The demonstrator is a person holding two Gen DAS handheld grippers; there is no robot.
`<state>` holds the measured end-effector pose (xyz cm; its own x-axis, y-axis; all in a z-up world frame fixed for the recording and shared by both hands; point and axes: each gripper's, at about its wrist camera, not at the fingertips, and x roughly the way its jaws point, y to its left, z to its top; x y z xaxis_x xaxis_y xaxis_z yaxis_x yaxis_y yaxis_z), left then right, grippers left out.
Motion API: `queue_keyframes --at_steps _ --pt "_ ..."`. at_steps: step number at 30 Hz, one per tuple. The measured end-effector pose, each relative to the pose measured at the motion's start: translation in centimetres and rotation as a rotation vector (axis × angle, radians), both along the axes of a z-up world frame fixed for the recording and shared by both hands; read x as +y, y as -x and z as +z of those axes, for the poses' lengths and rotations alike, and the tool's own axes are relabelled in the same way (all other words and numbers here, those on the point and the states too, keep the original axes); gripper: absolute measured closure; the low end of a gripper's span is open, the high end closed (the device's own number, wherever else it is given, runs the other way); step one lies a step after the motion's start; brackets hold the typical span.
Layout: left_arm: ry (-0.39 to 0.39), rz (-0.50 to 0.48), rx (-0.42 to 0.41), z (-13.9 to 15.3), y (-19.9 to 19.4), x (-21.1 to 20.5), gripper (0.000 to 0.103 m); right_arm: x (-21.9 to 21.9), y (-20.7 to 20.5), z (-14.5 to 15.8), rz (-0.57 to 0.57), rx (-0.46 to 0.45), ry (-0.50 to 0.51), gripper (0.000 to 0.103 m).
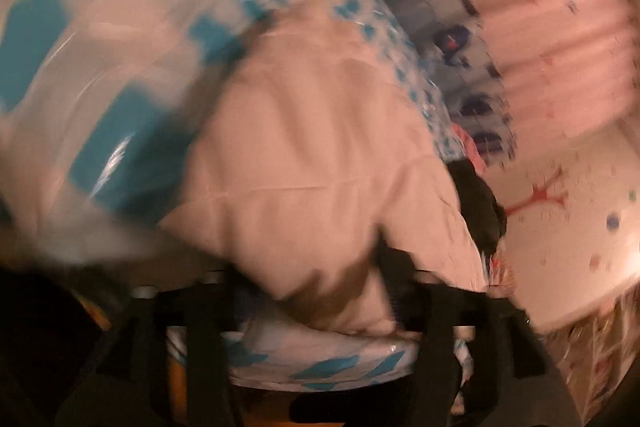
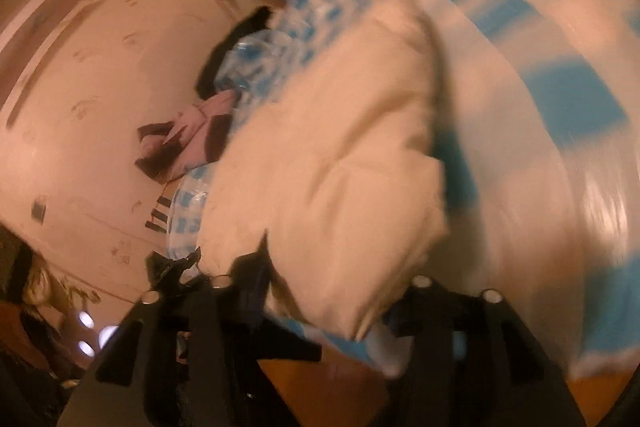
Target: Fold large clothes
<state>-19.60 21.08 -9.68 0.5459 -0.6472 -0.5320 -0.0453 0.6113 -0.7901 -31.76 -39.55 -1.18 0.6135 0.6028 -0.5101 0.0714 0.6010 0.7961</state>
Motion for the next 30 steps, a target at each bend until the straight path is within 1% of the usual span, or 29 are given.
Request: queue_keyframes --at_steps 1,2,3,4,5,6,7,8,9,10,11,12,13,14,15,16,17,18,19,20,21,22,23,25,26,27,28,29,30 --pt "-0.001 0.032 -0.003 0.0 0.2 0.5 0.033 -0.7 0.7 0.3 -0.042 -0.01 -0.005 0.045" --pt "-0.004 0.069 -0.026 0.5 0.4 1.0 0.03 -1.4 1.4 0.9 -0.084 -0.027 0.001 0.036" --pt "-0.015 0.089 -0.039 0.8 0.4 1.3 0.023 -2.2 2.0 1.6 -0.136 -0.044 0.017 0.03" --pt "-0.024 0.103 -0.046 1.0 0.3 1.5 0.019 -3.0 2.7 2.9 -0.224 -0.065 0.071 0.024" --pt "-0.026 0.111 -0.049 1.0 0.0 1.7 0.018 -3.2 3.0 3.9 -0.265 -0.08 0.117 0.024" --pt "-0.027 0.108 -0.038 0.8 -0.6 1.7 0.018 -2.7 2.6 5.3 -0.277 -0.111 0.164 0.024" --pt "-0.027 0.099 -0.026 0.7 -0.9 1.4 0.018 -1.3 1.6 7.0 -0.249 -0.159 0.214 0.023" --pt "-0.022 0.084 -0.019 0.5 -1.4 0.9 0.018 0.1 0.5 8.1 -0.22 -0.191 0.263 0.016" --pt "-0.027 0.059 -0.025 0.6 -1.8 -0.1 0.018 1.8 -0.8 9.0 -0.188 -0.216 0.328 0.013" --pt "-0.057 0.046 -0.032 0.8 -2.0 -1.0 0.018 4.4 -3.0 9.5 -0.133 -0.238 0.438 0.009" --pt "-0.123 0.041 -0.047 1.3 -2.2 -2.3 0.017 5.9 -4.6 9.2 -0.096 -0.233 0.52 0.008" --pt "-0.154 0.044 -0.056 1.7 -2.3 -2.8 0.017 7.7 -7.2 7.6 -0.051 -0.184 0.634 0.008" --pt "-0.178 0.046 -0.062 1.9 -2.4 -3.3 0.017 8.9 -10.0 4.7 -0.003 -0.077 0.733 0.007" --pt "-0.19 0.048 -0.065 2.1 -2.6 -3.6 0.017 9.2 -12.0 1.7 0.049 0.016 0.77 0.005" --pt "-0.197 0.036 -0.078 2.5 -2.8 -3.8 0.017 8.9 -12.8 -0.1 0.067 0.063 0.738 0.005" --pt "-0.233 0.025 -0.089 2.9 -2.9 -4.1 0.017 8.3 -12.7 -0.1 0.037 0.08 0.693 0.006" --pt "-0.283 0.019 -0.105 3.3 -2.9 -4.3 0.017 8.2 -12.3 0.7 0.016 0.084 0.692 0.006" --pt "-0.315 0.013 -0.118 3.4 -2.9 -4.6 0.017 8.4 -11.6 2.3 -0.013 0.057 0.681 0.006" --pt "-0.347 0.009 -0.13 3.4 -3.0 -4.9 0.016 9.0 -11.1 3.6 -0.017 0.007 0.66 0.006" --pt "-0.366 0.009 -0.138 3.4 -3.1 -5.0 0.016 11.0 -10.8 6.0 0.003 -0.08 0.682 0.006" --pt "-0.393 0.011 -0.152 3.4 -3.1 -5.4 0.015 12.3 -11.1 7.2 0.019 -0.117 0.72 0.006" --pt "-0.414 0.013 -0.167 3.5 -3.1 -5.5 0.015 13.9 -11.7 8.3 0.042 -0.156 0.754 0.006" --pt "-0.421 0.017 -0.173 3.6 -3.2 -5.6 0.015 15.9 -13.1 9.3 0.08 -0.193 0.766 0.006" --pt "-0.426 0.024 -0.174 3.8 -3.2 -5.6 0.014 19.2 -17.1 9.6 0.142 -0.225 0.765 0.006" --pt "-0.429 0.023 -0.175 3.9 -3.2 -5.5 0.014 19.9 -18.6 9.0 0.159 -0.225 0.762 0.006" --pt "-0.441 0.021 -0.184 4.0 -2.9 -5.6 0.014 20.9 -21.1 7.4 0.182 -0.201 0.751 0.006" --pt "-0.456 0.019 -0.194 4.1 -2.8 -5.6 0.014 21.7 -23.9 4.6 0.2 -0.126 0.771 0.006" --pt "-0.463 0.018 -0.202 4.1 -2.8 -5.7 0.014 22.2 -25.8 1.0 0.244 -0.02 0.782 0.005" --pt "-0.462 0.024 -0.233 4.4 -2.5 -5.7 0.014 22.3 -27.4 -1.8 0.296 0.072 0.729 0.005"
